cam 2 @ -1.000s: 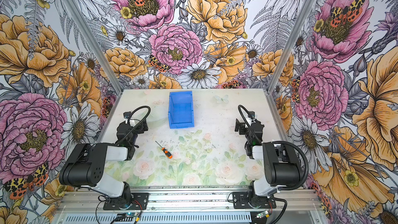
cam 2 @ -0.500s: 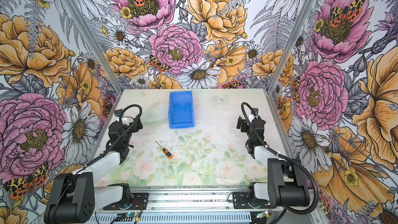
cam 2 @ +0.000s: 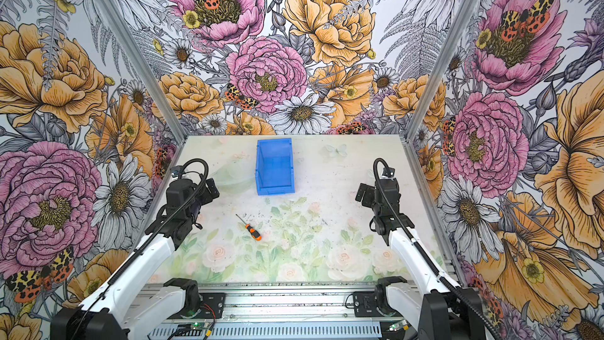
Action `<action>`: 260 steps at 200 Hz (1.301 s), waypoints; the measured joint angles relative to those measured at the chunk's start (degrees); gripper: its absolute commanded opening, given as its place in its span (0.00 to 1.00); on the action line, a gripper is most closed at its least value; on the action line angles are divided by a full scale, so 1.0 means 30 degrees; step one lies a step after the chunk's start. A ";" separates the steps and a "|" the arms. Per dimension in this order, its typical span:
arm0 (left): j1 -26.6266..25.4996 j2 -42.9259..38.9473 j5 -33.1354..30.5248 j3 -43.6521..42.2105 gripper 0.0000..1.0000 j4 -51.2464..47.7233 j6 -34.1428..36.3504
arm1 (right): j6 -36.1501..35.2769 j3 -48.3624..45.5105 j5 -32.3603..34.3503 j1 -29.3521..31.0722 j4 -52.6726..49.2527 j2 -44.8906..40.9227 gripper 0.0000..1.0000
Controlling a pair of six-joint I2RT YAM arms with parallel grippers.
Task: Put the screwdriver in the bin
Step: 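Reach the left gripper down over the orange-handled screwdriver while the right arm moves inward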
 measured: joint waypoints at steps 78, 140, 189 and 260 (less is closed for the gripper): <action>-0.0539 -0.0379 0.2266 0.1239 0.99 -0.5544 -0.2259 | 0.2965 0.1734 -0.3519 0.1756 -0.2324 0.4488 1.00; -0.2798 0.1180 0.3009 0.1268 0.99 -0.8036 -0.5537 | 0.1195 0.4495 -0.4940 0.6040 -0.2885 0.6827 1.00; -0.5319 0.3104 0.2200 0.1610 0.99 -0.8721 -0.8765 | 0.0415 0.5129 -0.6142 0.8619 -0.2951 0.8182 0.99; -0.8575 0.4845 0.0619 0.2375 0.99 -0.8743 -1.2968 | -0.1333 0.4918 -0.9107 0.9151 -0.2667 0.8072 0.99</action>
